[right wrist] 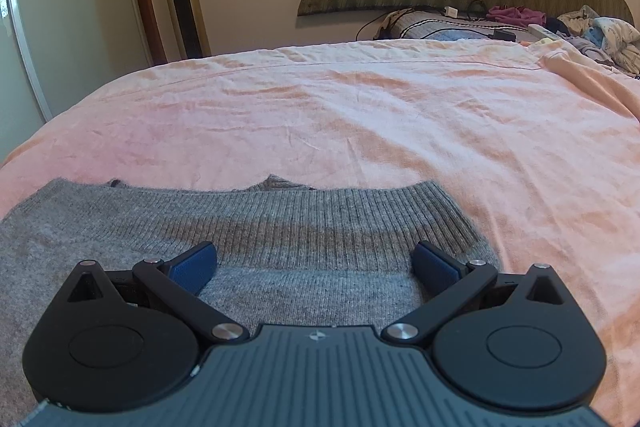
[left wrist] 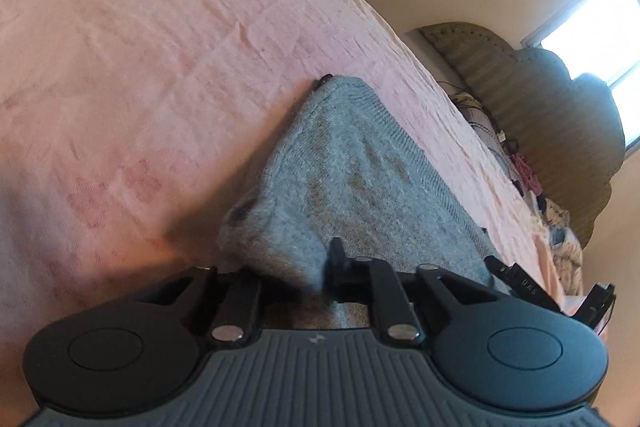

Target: Fold small clothes

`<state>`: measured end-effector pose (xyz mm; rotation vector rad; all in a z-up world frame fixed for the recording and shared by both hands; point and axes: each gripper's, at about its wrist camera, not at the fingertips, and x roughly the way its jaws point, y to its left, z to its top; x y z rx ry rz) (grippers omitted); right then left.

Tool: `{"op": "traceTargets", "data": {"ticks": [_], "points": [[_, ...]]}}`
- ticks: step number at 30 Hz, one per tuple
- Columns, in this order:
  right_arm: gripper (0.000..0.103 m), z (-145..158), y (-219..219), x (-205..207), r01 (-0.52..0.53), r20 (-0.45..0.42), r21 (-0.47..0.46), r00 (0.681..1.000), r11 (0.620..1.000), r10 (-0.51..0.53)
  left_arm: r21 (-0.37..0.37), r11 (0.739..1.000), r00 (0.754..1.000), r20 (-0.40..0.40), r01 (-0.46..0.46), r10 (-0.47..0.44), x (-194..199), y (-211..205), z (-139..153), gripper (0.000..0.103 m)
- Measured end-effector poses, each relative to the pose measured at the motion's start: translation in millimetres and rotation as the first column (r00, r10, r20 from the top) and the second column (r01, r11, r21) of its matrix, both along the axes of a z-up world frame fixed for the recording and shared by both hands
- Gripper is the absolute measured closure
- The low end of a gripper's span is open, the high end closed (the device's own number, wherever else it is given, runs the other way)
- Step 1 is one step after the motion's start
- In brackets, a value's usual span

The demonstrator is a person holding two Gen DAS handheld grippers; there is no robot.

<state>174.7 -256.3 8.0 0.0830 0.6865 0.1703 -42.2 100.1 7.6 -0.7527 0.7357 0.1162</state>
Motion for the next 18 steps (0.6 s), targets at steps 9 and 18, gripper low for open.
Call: {"op": "traceTargets", "data": {"ticks": [9,18], "points": [[0.0,50.7,-7.7,3.0,-0.121,-0.11,0.618,0.965,0.777,0.238,0.548,0.737,0.82,0.151,0.395,-0.552,-20.2,-128.8,44.6,0.097],[0.016,32.9,75.4,24.0,-0.247,-0.29,0.581,0.828,0.776,0.481,0.696,0.57,0.742,0.079,0.436,-0.665,-44.0,-156.9,32.4,0.098]]}}
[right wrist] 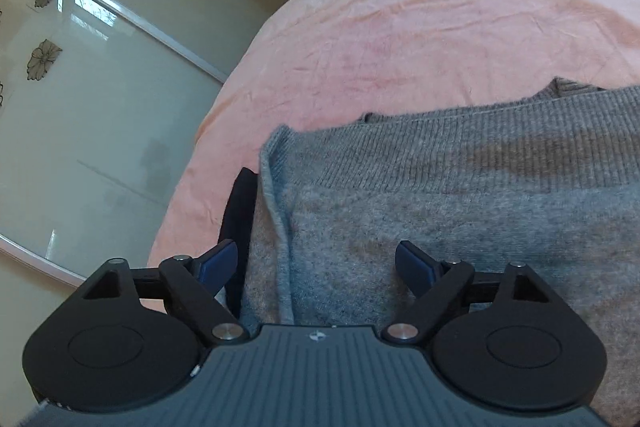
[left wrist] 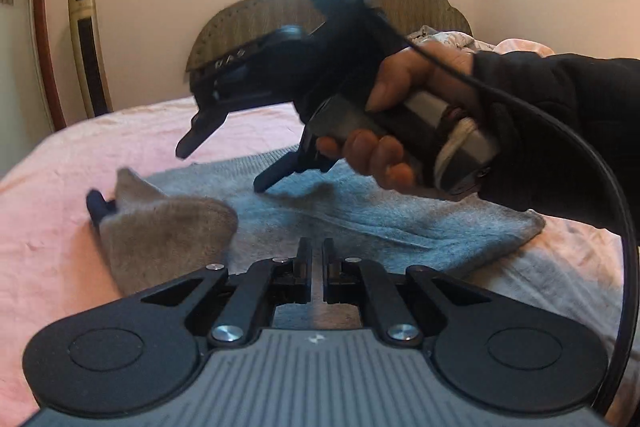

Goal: Fold small clothes
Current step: 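Hold the grey fabric with the left tool while the right tool reaches the navy sleeve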

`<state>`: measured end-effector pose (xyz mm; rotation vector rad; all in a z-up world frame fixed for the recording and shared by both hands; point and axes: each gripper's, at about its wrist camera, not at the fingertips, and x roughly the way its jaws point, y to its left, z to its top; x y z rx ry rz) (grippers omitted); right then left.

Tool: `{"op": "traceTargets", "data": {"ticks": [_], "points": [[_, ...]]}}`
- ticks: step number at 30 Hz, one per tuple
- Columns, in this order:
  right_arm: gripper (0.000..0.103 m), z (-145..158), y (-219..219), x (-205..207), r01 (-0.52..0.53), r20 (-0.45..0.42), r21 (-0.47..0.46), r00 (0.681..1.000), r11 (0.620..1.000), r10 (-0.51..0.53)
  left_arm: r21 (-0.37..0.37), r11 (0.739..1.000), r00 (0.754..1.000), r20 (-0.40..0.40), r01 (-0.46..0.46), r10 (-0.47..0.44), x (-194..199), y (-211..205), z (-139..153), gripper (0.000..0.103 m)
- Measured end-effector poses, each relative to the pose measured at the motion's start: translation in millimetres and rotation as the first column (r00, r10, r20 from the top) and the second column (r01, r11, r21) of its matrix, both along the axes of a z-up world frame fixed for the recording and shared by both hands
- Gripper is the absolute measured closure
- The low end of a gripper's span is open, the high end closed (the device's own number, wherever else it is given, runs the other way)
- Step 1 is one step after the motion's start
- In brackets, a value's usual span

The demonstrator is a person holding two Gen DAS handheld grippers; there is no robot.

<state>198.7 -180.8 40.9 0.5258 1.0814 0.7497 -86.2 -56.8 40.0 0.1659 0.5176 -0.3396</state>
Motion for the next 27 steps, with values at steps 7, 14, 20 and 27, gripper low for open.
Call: {"op": "traceTargets", "data": {"ticks": [7,14,20,27], "points": [[0.008,16.8,46.1,-10.4,-0.116,0.049,-0.039,0.992,0.992,0.118,0.03,0.977,0.977,-0.034,-0.209,0.21,-12.2,40.0,-11.7,0.044],[0.007,10.0,42.6,-11.1,-0.063,0.029,-0.072,0.997,0.995,0.066,0.228,0.95,0.969,0.174,-0.214,0.176,3.9,10.3,-17.2,0.014],[0.004,18.0,32.1,-11.5,-0.048,0.038,-0.097,0.998,0.994,0.052,0.266,0.942,0.978,0.087,-0.207,0.191,41.9,-1.9,-32.5,0.015],[0.003,17.8,54.7,-2.4,-0.125,0.006,-0.128,0.992,0.984,0.127,0.124,0.921,0.929,0.062,-0.369,0.364,46.2,41.0,-22.5,0.097]]}}
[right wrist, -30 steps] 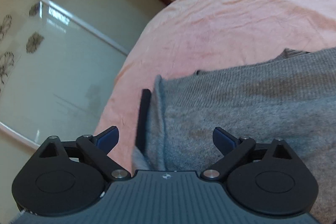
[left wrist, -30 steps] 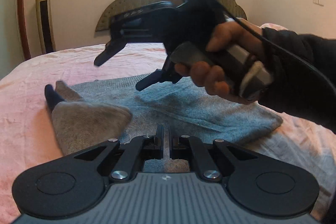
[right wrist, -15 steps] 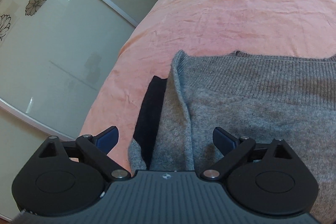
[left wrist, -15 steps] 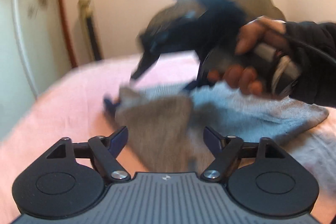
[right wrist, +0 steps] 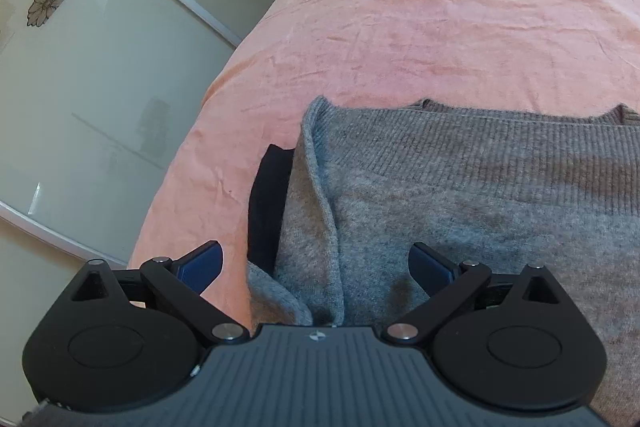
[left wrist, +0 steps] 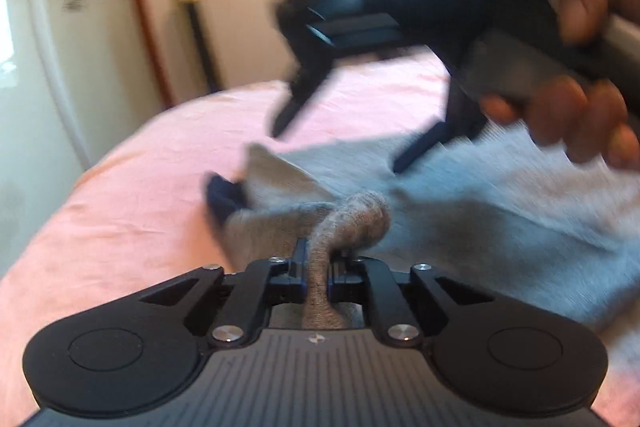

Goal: Fold small clothes
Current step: 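Hold the grey fabric with the left tool while the right tool reaches the navy sleeve, then grasp the navy sleeve with the right tool and lift it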

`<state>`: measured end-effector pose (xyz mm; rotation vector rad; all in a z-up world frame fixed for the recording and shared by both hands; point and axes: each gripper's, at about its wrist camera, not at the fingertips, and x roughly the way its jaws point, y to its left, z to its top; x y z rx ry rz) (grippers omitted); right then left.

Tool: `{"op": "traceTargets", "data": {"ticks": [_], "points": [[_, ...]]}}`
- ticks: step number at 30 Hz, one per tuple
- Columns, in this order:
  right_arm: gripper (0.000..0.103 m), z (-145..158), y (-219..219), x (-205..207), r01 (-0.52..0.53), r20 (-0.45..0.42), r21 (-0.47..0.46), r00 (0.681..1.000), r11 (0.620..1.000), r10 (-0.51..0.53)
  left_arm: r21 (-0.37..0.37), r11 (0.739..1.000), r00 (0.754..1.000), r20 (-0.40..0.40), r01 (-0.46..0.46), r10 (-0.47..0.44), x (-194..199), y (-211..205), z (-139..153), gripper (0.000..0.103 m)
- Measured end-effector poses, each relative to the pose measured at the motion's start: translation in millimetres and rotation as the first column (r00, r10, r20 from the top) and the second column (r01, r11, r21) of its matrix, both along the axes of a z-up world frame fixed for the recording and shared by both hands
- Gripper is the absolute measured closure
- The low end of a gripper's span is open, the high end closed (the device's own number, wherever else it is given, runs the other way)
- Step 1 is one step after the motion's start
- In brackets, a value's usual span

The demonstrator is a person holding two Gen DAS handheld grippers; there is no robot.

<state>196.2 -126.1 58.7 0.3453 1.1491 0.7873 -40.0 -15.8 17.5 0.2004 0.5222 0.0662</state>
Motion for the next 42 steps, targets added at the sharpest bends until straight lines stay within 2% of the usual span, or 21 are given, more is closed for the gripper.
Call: {"op": "traceTargets", "data": {"ticks": [2,5,7,10,12,13,14,17,18,22,26,29,32,35,36,37,38,39,40,41,42], "points": [[0.002,-3.0,15.6,4.5,-0.056,-0.029,-0.017,0.998,0.998,0.055,0.007,1.0,0.999,0.051,0.005,-0.006,-11.4,0.8,7.1,0.097],[0.002,-7.4,40.3,11.4,-0.117,-0.072,-0.04,0.991,0.992,0.114,0.065,0.994,0.987,0.124,0.091,-0.099,-32.8,-14.5,15.8,0.097],[0.002,-7.3,58.1,13.4,-0.168,-0.078,-0.069,0.984,0.983,0.162,0.108,0.983,0.978,0.133,0.148,-0.162,-42.3,-26.9,15.4,0.097],[0.007,-6.1,83.2,11.3,-0.224,-0.035,-0.181,0.975,0.958,0.222,0.118,0.974,0.973,0.107,0.193,-0.205,-47.1,-34.4,14.0,0.097],[0.033,-7.1,88.8,11.0,-0.235,0.014,-0.25,0.969,0.939,0.246,0.118,0.971,0.97,0.101,0.208,-0.22,-49.0,-36.2,14.6,0.097],[0.043,-8.7,87.5,11.9,-0.237,0.025,-0.274,0.967,0.932,0.253,0.122,0.968,0.968,0.102,0.218,-0.23,-46.1,-38.3,14.9,0.097],[0.061,-10.4,82.4,13.9,-0.232,0.028,-0.282,0.968,0.931,0.25,0.129,0.965,0.964,0.106,0.228,-0.242,-46.9,-40.8,15.8,0.097],[0.085,-5.2,50.5,17.8,-0.19,0.054,-0.201,0.977,0.961,0.204,0.14,0.952,0.951,0.109,0.272,-0.288,-45.2,-50.0,17.6,0.097],[0.087,0.4,39.0,15.6,-0.171,0.085,-0.185,0.978,0.968,0.189,0.142,0.947,0.946,0.11,0.289,-0.306,-44.6,-55.3,17.9,0.097],[0.087,31.9,-29.4,-0.4,-0.091,0.192,-0.135,0.974,0.987,0.116,0.148,0.917,0.911,0.135,0.369,-0.389,-40.7,-83.5,22.9,0.097],[0.09,52.5,-120.6,-18.5,0.035,0.237,-0.089,0.971,0.995,-0.013,0.128,0.867,0.851,0.166,0.482,-0.498,-41.3,-122.9,34.7,0.097],[0.09,38.6,-191.8,-26.7,0.157,0.208,-0.06,0.968,0.986,-0.141,0.096,0.815,0.802,0.146,0.571,-0.579,-44.1,-151.5,32.8,0.097],[0.088,-2.5,-230.9,-34.0,0.211,0.089,-0.055,0.974,0.976,-0.206,0.05,0.765,0.763,0.051,0.642,-0.644,-47.2,-172.8,17.0,0.097],[0.076,-29.9,-243.9,-36.1,0.274,0.024,0.017,0.961,0.962,-0.274,-0.024,0.713,0.711,-0.057,0.7,-0.7,-47.8,-173.6,5.8,0.097],[0.064,-32.8,-243.0,-35.8,0.297,0.015,0.068,0.954,0.952,-0.299,-0.064,0.686,0.681,-0.083,0.725,-0.727,-48.5,-168.6,6.8,0.097],[0.055,-32.5,-245.8,-37.0,0.318,0.013,0.116,0.947,0.941,-0.322,-0.116,0.644,0.637,-0.096,0.756,-0.765,-49.8,-159.9,9.6,0.097],[0.04,-31.3,-248.7,-35.4,0.332,0.018,0.162,0.941,0.929,-0.339,-0.159,0.606,0.598,-0.102,0.779,-0.795,-52.7,-148.9,11.1,0.097],[0.032,-30.3,-249.4,-31.1,0.338,0.018,0.19,0.938,0.922,-0.347,-0.186,0.583,0.575,-0.104,0.791,-0.812,-57.2,-139.8,13.3,0.097],[0.031,-30.3,-248.4,-26.3,0.343,0.013,0.196,0.936,0.919,-0.352,-0.204,0.57,0.563,-0.095,0.796,-0.821,-62.0,-131.2,16.4,0.097],[0.031,-30.5,-245.4,-17.9,0.348,0.008,0.183,0.935,0.919,-0.355,-0.211,0.571,0.567,-0.086,0.794,-0.819,-64.9,-120.0,18.7,0.096],[0.031,-32.0,-240.7,-10.1,0.348,0.003,0.166,0.936,0.923,-0.353,-0.205,0.587,0.583,-0.083,0.783,-0.808,-69.3,-113.4,21.9,0.096]]}}
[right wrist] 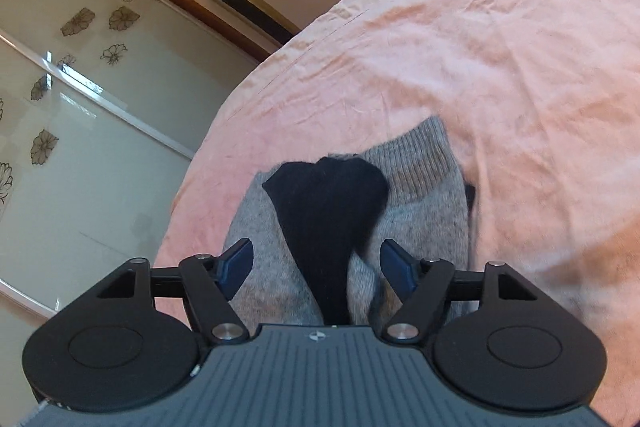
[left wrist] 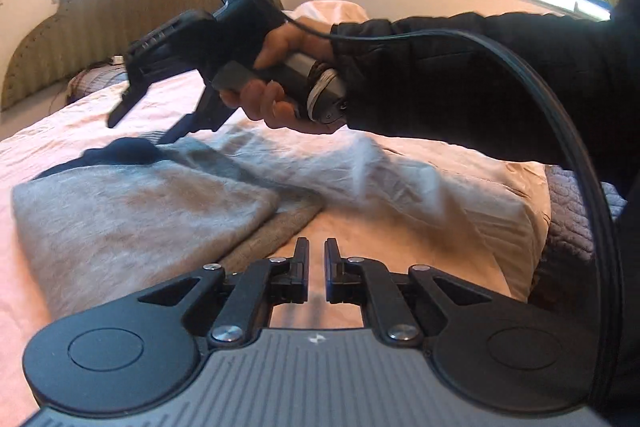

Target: Fold small clothes

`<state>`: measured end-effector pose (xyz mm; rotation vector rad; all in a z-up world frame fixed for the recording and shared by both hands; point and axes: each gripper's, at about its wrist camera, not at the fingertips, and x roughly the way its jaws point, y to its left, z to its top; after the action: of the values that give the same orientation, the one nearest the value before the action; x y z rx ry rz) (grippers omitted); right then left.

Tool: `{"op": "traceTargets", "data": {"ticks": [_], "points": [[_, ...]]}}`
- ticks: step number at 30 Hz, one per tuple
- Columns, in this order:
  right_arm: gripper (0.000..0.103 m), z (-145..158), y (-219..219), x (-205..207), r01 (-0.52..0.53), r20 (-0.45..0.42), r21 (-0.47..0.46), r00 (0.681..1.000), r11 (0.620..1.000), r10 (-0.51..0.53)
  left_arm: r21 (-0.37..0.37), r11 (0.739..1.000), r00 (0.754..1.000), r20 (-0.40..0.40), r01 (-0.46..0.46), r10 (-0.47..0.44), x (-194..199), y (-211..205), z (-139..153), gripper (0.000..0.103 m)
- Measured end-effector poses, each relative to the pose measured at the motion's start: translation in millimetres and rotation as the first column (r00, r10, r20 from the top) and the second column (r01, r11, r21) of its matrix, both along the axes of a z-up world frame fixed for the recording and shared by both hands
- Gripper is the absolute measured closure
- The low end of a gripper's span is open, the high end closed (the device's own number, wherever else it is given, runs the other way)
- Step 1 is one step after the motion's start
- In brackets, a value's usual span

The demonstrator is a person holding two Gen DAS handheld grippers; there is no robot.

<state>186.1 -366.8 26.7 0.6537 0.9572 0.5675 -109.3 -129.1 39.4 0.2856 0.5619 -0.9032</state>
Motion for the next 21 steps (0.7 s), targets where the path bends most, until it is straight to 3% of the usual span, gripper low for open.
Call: {"op": "traceTargets", "data": {"ticks": [2,4,6,10,11,12,13,14,15,17,19,21], "points": [[0.031,-6.5,9.5,12.1,-0.019,-0.038,-0.027,0.999,0.999,0.018,0.001,0.998,0.998,0.015,-0.065,0.065,-1.1,11.8,5.0,0.095],[0.034,-7.9,17.9,15.8,-0.03,-0.023,-0.037,0.999,0.999,0.03,-0.002,0.991,0.99,0.026,-0.137,0.137,2.3,26.6,12.7,0.095],[0.084,-2.9,24.9,15.8,-0.044,-0.016,-0.092,0.999,0.995,0.043,-0.011,0.977,0.977,0.034,-0.211,0.212,9.3,39.1,16.7,0.095],[0.086,35.9,19.9,-18.4,-0.026,0.172,-0.197,0.983,0.98,0.061,-0.068,0.935,0.936,0.022,-0.349,0.351,34.2,61.2,20.4,0.094],[0.087,43.9,17.1,-29.0,0.0,0.227,-0.248,0.972,0.969,0.058,-0.098,0.921,0.925,-0.002,-0.377,0.379,38.6,72.7,24.7,0.089],[0.089,44.5,14.4,-35.1,0.028,0.26,-0.303,0.964,0.953,0.055,-0.126,0.906,0.914,-0.034,-0.405,0.404,46.5,80.0,24.3,0.073],[0.089,36.3,12.3,-32.3,0.034,0.234,-0.334,0.971,0.942,0.048,-0.162,0.885,0.899,-0.076,-0.437,0.431,57.5,87.9,21.7,0.06],[0.084,24.8,9.2,-26.6,0.032,0.173,-0.355,0.984,0.935,0.032,-0.207,0.858,0.882,-0.114,-0.471,0.457,66.8,96.8,19.8,0.029],[0.064,17.1,4.0,-22.6,0.048,0.122,-0.355,0.992,0.934,-0.005,-0.246,0.822,0.858,-0.146,-0.514,0.493,76.1,104.5,17.7,0.017],[0.044,16.9,-17.8,-26.7,0.146,0.126,-0.24,0.985,0.96,-0.118,-0.279,0.763,0.812,-0.233,-0.583,0.535,99.4,117.3,17.2,0.017],[0.04,21.6,-36.2,-32.1,0.218,0.145,-0.129,0.969,0.967,-0.199,-0.305,0.719,0.775,-0.358,-0.624,0.521,130.0,129.2,15.2,0.017],[0.039,18.7,-37.1,-22.6,0.199,0.086,-0.151,0.978,0.968,-0.188,-0.308,0.665,0.71,-0.501,-0.68,0.495,165.4,141.3,5.8,0.017]]}}
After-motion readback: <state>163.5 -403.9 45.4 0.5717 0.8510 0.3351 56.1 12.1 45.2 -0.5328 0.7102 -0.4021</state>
